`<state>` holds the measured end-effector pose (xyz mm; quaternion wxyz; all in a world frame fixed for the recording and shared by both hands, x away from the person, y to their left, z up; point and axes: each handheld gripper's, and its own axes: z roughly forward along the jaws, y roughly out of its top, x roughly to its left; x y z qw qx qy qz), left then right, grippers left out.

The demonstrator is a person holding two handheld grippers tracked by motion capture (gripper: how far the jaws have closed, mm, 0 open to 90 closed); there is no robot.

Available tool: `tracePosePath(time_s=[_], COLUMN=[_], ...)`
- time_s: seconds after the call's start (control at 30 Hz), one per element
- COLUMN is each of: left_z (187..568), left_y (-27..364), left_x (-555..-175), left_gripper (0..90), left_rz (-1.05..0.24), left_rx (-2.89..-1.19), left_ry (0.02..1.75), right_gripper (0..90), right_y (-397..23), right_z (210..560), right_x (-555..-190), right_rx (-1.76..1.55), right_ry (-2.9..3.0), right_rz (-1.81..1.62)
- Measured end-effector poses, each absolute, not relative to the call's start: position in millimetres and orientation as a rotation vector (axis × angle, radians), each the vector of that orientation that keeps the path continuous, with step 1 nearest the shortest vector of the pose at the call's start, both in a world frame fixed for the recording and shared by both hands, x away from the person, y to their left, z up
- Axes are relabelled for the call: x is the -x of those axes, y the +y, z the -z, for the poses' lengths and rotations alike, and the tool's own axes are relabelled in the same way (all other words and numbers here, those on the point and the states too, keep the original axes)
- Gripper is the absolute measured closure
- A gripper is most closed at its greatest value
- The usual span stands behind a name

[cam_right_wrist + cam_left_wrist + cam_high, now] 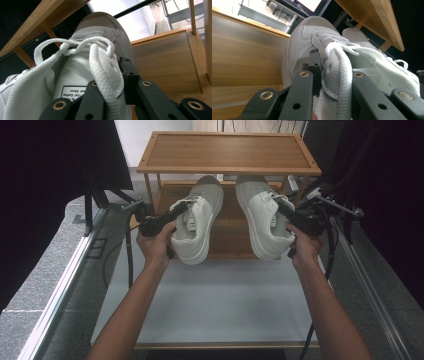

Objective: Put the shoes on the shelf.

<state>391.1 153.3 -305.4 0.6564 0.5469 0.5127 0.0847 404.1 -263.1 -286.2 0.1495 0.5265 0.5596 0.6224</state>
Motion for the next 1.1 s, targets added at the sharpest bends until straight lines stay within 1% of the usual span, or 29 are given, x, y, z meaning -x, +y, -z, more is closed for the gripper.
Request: tracePosePath(time_s=[0.33,0.57,0.9,1.1], left_z=[304.0,298.2,294.7,291.3], left_y=[143.6,137.2,121.5,116.3], left_x=[-412.1,-421.5,-438.1,-444.5], left_gripper=[80.1,80.1,79.7,79.7], left_rz=[-0.246,-0.255,-0.252,-0.265], left_rx=[-1.237,-1.238,-1.187,-1.186], left_ry=[1.214,1.222,1.283,1.286], right_gripper=[82.3,81.7,81.3,80.8], right_y=[-246.2,-238.7,-219.3,-217.6], right_z=[279.6,280.2,275.5,279.0], right_x=[-420.3,-430.4,-444.5,-451.9], right_rx=[-1.53,-1.58,-1.625,-1.655], right_ry=[1.621,1.596,1.555,1.524], right_rz=[-1.703,-1.677,-1.633,-1.619])
